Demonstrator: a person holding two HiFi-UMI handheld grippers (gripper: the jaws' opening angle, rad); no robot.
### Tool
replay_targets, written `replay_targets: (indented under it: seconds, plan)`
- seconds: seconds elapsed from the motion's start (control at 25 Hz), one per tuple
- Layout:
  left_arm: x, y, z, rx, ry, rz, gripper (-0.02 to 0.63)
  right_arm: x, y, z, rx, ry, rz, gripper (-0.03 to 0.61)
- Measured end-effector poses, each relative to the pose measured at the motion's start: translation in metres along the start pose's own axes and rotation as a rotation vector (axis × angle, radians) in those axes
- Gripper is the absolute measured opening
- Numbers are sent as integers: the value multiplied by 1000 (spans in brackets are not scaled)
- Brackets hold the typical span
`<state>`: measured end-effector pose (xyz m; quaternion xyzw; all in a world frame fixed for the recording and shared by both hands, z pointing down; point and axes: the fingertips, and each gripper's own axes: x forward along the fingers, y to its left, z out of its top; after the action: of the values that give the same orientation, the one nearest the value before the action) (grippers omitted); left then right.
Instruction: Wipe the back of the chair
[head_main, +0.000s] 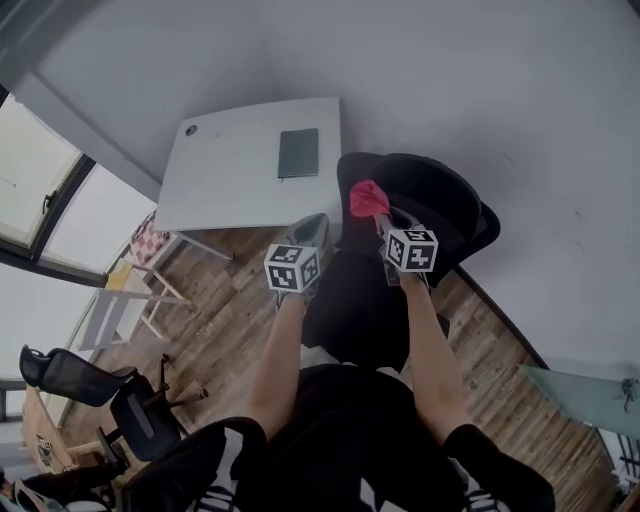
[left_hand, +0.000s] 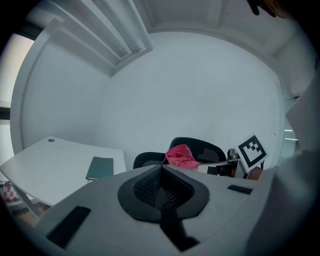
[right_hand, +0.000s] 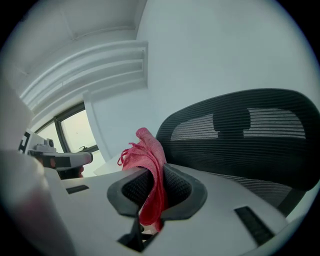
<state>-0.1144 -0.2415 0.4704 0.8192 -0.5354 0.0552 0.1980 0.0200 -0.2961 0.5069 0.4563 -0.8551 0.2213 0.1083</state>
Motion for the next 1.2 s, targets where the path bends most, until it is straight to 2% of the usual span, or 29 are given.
replay_targets:
  seconds: [0.44, 0.84, 1.2]
  plan:
    - [29, 42, 26, 4, 9, -103, 26, 39, -29, 17, 119, -21, -191, 65]
    - [49, 31, 32, 19, 21, -180, 26, 17, -62, 28, 162, -72, -322, 72]
    - [64, -18, 29, 54, 34, -242, 25, -36, -114, 33, 231, -134, -425, 74]
